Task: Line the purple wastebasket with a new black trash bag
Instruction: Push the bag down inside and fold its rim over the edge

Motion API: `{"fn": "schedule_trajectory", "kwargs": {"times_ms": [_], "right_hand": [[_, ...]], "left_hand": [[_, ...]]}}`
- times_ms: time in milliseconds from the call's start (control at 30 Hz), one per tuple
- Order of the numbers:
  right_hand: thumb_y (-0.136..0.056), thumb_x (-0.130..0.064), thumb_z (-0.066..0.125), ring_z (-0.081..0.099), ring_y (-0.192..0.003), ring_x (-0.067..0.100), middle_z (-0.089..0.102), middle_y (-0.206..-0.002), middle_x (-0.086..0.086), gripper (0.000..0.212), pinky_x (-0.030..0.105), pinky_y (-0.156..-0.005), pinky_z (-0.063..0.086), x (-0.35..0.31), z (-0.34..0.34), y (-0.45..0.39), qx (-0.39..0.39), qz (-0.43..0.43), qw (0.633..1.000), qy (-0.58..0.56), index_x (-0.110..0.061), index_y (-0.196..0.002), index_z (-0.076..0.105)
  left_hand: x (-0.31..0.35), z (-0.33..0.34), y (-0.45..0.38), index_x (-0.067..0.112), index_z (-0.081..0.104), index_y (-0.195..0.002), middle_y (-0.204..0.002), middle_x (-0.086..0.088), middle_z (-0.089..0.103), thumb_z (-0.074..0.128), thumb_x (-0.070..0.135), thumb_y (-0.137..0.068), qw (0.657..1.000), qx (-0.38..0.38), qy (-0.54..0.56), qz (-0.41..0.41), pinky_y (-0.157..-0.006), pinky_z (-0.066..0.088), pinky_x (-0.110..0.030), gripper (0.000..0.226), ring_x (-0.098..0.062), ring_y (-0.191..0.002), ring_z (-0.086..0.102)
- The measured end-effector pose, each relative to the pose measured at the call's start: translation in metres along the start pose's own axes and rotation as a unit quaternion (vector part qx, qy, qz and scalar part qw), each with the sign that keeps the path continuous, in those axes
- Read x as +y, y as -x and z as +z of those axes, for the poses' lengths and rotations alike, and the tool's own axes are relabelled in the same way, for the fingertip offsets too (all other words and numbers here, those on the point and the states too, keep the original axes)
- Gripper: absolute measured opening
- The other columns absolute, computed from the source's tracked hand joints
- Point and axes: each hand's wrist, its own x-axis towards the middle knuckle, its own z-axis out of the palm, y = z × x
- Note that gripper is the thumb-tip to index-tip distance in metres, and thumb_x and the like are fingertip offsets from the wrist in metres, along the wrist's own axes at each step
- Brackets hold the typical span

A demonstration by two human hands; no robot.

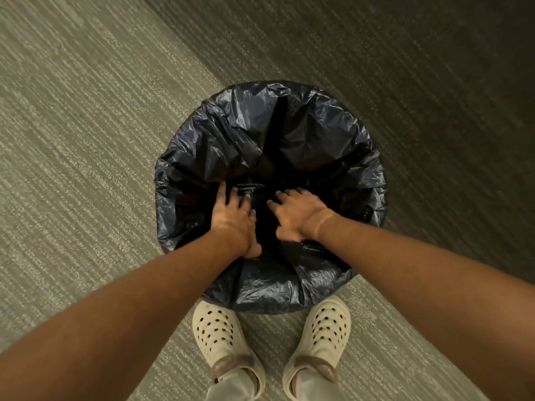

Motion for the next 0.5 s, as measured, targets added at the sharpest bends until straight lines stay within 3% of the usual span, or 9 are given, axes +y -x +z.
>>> {"fn": "schedule_trajectory", "kwargs": {"times_ms": [100,167,367,433,500], "right_hand": [[-0.089,-0.030,0.046,0.032,-0.139,0.033,0.031,-0.155,0.015,0.067,0.044,-0.112,0.031,0.001,-0.004,-0.026,-0.021,0.024,0.985,-0.170,-0.012,-0.151,0.026],[-0.089,-0.032,0.048,0.028,-0.142,0.033,0.026,-0.158,0.013,0.072,0.043,-0.113,0.029,0.005,-0.005,-0.045,-0.041,0.048,0.968,-0.244,-0.020,-0.153,0.018],[-0.081,-0.055,0.050,0.002,-0.146,0.043,0.000,-0.164,0.008,0.082,0.062,-0.113,0.003,-0.003,0.014,-0.078,-0.138,0.080,0.978,-0.133,-0.051,-0.149,0.004],[-0.081,-0.057,0.052,-0.002,-0.145,0.046,-0.005,-0.163,0.008,0.084,0.062,-0.112,0.002,-0.005,0.018,-0.075,-0.146,0.079,0.979,-0.117,-0.053,-0.148,0.001],[-0.082,-0.055,0.053,0.009,-0.144,0.045,0.004,-0.163,0.010,0.083,0.058,-0.113,0.011,-0.005,0.015,-0.065,-0.118,0.070,0.985,-0.109,-0.049,-0.149,0.005]], "left_hand": [[0.005,0.007,-0.006,0.029,0.014,-0.154,-0.164,-0.010,-0.001,0.021,0.067,-0.089,0.998,-0.064,-0.003,0.021,-0.108,-0.018,-0.066,0.075,-0.043,-0.146,-0.011],[0.008,0.013,-0.008,0.027,0.014,-0.154,-0.163,-0.011,0.004,0.017,0.067,-0.089,0.996,-0.084,0.005,0.013,-0.108,-0.018,-0.066,0.076,-0.044,-0.146,-0.011],[0.010,0.016,-0.010,0.023,0.016,-0.154,-0.163,-0.015,0.005,0.014,0.068,-0.087,0.996,-0.087,0.010,0.003,-0.106,-0.021,-0.066,0.081,-0.046,-0.145,-0.011],[0.009,0.015,-0.008,0.025,0.018,-0.154,-0.163,-0.015,0.004,0.015,0.066,-0.088,0.996,-0.082,0.019,-0.002,-0.106,-0.021,-0.067,0.078,-0.048,-0.144,-0.011],[0.008,0.012,-0.003,0.026,0.023,-0.153,-0.162,-0.017,0.007,0.017,0.061,-0.091,0.997,-0.061,0.042,-0.008,-0.107,-0.018,-0.068,0.072,-0.049,-0.144,-0.007]]}}
